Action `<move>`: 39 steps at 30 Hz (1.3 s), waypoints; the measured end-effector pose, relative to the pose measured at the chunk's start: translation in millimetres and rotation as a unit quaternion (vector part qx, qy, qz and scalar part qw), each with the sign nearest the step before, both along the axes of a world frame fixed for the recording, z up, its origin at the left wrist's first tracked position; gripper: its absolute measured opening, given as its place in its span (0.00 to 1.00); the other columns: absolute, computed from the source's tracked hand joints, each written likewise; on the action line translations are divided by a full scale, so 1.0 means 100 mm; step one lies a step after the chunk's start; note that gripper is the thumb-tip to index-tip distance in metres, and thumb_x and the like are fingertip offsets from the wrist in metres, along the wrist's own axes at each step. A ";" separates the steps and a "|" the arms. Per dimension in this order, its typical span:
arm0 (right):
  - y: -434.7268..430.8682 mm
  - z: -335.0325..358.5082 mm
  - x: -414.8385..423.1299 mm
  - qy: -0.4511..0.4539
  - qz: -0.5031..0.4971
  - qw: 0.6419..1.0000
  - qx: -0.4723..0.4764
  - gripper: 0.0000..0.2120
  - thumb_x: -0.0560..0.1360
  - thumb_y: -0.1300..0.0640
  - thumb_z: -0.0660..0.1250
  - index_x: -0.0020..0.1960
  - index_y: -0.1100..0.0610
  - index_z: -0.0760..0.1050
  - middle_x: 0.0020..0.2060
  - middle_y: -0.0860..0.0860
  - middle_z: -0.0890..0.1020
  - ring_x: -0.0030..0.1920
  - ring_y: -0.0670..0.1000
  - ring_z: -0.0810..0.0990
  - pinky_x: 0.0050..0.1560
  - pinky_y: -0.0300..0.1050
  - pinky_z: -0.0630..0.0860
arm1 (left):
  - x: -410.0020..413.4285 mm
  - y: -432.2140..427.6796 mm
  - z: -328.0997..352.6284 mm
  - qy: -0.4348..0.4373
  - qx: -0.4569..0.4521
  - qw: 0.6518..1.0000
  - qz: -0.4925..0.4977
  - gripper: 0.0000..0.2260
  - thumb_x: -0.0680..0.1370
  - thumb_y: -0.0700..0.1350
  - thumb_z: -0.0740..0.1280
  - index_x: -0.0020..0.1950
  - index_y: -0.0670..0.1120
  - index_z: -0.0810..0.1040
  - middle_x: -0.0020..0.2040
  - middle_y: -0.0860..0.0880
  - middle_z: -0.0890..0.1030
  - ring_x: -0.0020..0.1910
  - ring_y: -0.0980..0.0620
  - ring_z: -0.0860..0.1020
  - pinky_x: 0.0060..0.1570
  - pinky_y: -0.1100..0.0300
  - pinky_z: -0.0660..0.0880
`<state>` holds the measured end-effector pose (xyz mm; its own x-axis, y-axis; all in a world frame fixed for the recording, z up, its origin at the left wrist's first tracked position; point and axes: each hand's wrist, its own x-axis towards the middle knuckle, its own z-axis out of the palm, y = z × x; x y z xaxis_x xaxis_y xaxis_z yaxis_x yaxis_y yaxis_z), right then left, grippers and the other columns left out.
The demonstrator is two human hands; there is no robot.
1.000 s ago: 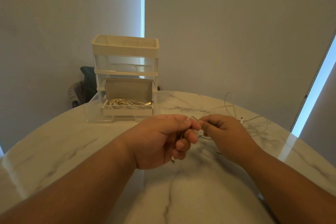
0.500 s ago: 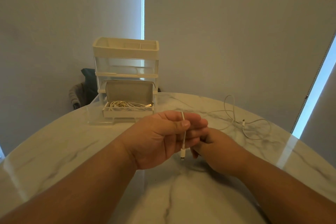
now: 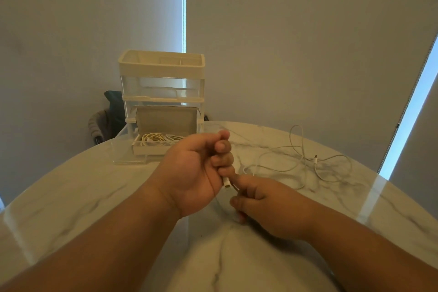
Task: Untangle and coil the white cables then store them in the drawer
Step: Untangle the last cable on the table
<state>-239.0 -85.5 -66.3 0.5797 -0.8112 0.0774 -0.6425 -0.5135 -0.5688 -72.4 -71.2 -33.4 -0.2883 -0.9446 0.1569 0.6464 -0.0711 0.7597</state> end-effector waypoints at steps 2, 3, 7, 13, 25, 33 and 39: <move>0.03 0.00 0.03 0.020 0.011 1.000 0.000 0.05 0.82 0.50 0.62 0.53 0.40 0.73 0.40 0.42 0.82 0.41 0.39 0.78 0.47 0.36 0.72 | 0.00 -0.01 0.00 0.020 0.004 0.999 0.030 0.05 0.74 0.43 0.60 0.45 0.44 0.74 0.31 0.52 0.68 0.28 0.56 0.62 0.29 0.63 0.63; 0.06 0.01 0.05 0.025 0.020 0.999 0.004 0.06 0.82 0.50 0.62 0.54 0.40 0.75 0.41 0.41 0.82 0.42 0.39 0.78 0.48 0.37 0.73 | 0.00 -0.02 -0.01 0.025 0.005 0.999 0.042 0.05 0.75 0.44 0.60 0.46 0.44 0.74 0.31 0.52 0.69 0.27 0.56 0.63 0.29 0.63 0.64; 0.13 0.04 0.11 0.040 0.053 0.997 0.027 0.14 0.83 0.51 0.60 0.48 0.31 0.77 0.32 0.24 0.74 0.37 0.31 0.73 0.43 0.30 0.67 | 0.00 -0.04 -0.01 0.025 -0.004 0.995 0.094 0.11 0.83 0.42 0.56 0.54 0.41 0.77 0.39 0.47 0.82 0.36 0.53 0.80 0.40 0.61 0.78; 0.14 0.06 0.11 0.033 0.046 0.998 -0.004 0.18 0.84 0.51 0.59 0.72 0.41 0.71 0.33 0.21 0.72 0.40 0.20 0.69 0.46 0.19 0.63 | 0.04 -0.08 -0.02 -0.028 0.003 0.989 0.148 0.13 0.84 0.43 0.55 0.61 0.41 0.77 0.54 0.44 0.85 0.56 0.47 0.83 0.60 0.51 0.75; 0.12 0.09 0.05 0.036 0.028 0.998 -0.035 0.16 0.82 0.47 0.61 0.69 0.40 0.74 0.52 0.32 0.79 0.48 0.26 0.73 0.51 0.20 0.65 | 0.10 -0.12 0.00 -0.030 0.034 0.980 0.192 0.11 0.82 0.36 0.58 0.59 0.42 0.77 0.54 0.44 0.85 0.54 0.50 0.84 0.57 0.55 0.78; 0.09 0.12 0.01 -0.001 0.003 0.997 -0.082 0.12 0.82 0.47 0.62 0.61 0.45 0.81 0.42 0.33 0.81 0.47 0.35 0.79 0.51 0.33 0.75 | 0.06 -0.06 -0.02 -0.143 -0.030 0.971 0.190 0.12 0.80 0.32 0.60 0.56 0.43 0.80 0.52 0.46 0.86 0.56 0.51 0.83 0.60 0.56 0.75; 0.08 0.15 -0.03 -0.048 -0.052 0.989 -0.127 0.07 0.79 0.47 0.65 0.51 0.44 0.82 0.39 0.41 0.82 0.42 0.41 0.78 0.40 0.35 0.73 | 0.07 -0.05 -0.08 -0.388 -0.166 0.879 0.222 0.11 0.79 0.34 0.64 0.49 0.47 0.84 0.47 0.53 0.86 0.50 0.59 0.83 0.53 0.64 0.77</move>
<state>-242.4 -77.4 -51.3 0.4749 -0.8129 0.3372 -0.6485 -0.5822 -0.4904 -65.2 -76.4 -41.5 -0.0450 -0.9304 0.3637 -0.1670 0.3659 0.9156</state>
